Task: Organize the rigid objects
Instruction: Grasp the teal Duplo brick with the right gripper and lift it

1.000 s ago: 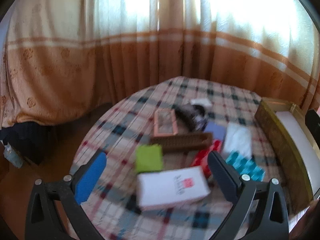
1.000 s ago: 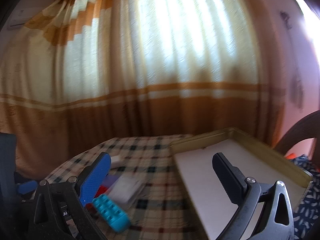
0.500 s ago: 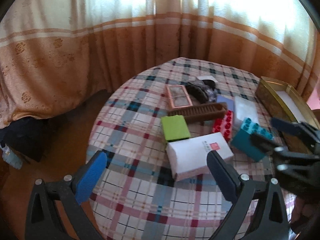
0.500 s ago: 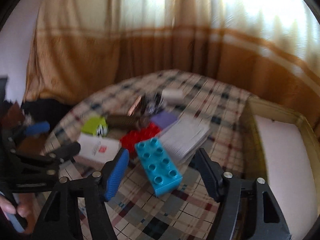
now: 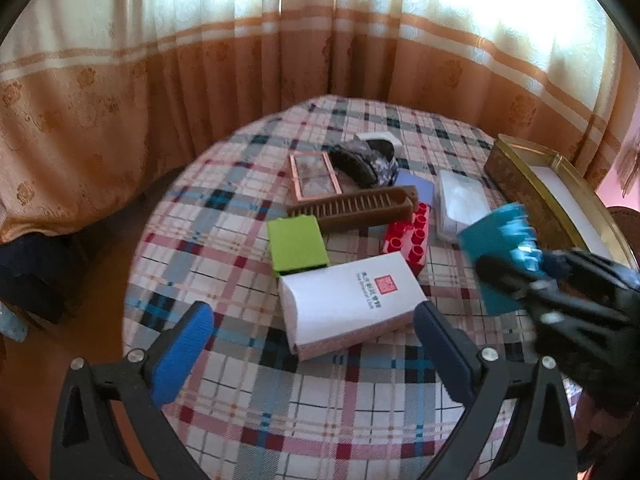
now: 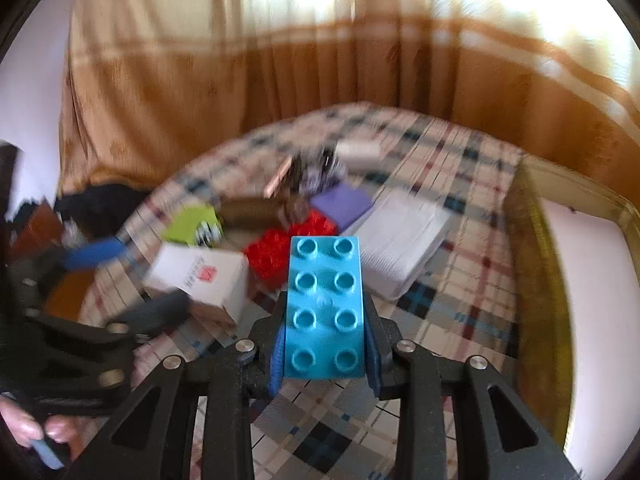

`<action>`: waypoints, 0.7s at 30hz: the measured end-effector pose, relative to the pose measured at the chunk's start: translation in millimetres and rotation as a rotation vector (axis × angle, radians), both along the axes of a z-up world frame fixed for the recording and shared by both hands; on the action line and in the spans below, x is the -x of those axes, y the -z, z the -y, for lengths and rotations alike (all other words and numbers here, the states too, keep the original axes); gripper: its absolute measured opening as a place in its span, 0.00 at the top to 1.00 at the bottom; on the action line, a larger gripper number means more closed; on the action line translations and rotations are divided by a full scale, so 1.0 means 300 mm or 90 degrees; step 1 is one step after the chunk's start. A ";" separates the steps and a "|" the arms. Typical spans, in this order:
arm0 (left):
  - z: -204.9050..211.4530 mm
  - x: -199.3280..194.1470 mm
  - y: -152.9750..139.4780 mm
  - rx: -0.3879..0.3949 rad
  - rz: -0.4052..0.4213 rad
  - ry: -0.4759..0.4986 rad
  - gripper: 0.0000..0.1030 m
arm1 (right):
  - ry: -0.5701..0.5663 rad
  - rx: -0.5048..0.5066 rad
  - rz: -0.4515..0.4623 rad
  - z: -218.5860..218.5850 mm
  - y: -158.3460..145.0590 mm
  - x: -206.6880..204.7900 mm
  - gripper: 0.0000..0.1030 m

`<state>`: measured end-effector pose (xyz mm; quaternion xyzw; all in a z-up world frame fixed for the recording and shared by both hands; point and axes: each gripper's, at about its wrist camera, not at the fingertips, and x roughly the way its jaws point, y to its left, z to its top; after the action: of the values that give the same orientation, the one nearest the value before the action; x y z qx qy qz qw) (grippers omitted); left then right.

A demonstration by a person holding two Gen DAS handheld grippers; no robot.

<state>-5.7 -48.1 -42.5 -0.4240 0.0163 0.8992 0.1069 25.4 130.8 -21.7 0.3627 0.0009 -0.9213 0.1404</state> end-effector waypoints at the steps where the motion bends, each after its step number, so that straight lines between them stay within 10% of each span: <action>1: -0.003 0.007 0.007 -0.010 0.013 0.002 0.02 | 0.010 0.009 -0.011 -0.012 -0.009 -0.013 0.67; 9: -0.087 0.066 0.066 -0.024 0.088 -0.020 0.02 | 0.047 0.030 -0.018 -0.027 -0.014 -0.025 0.67; 12: -0.109 0.057 0.079 0.039 0.067 -0.044 0.07 | 0.052 0.031 0.001 -0.038 0.002 -0.007 0.67; 21: -0.047 -0.009 0.029 0.006 0.014 -0.038 0.19 | 0.032 0.050 -0.015 -0.052 -0.005 -0.028 0.67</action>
<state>-3.1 -34.1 -51.1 -0.4349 0.0070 0.8971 0.0781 33.9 146.5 -20.1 0.3461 -0.0426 -0.9280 0.1316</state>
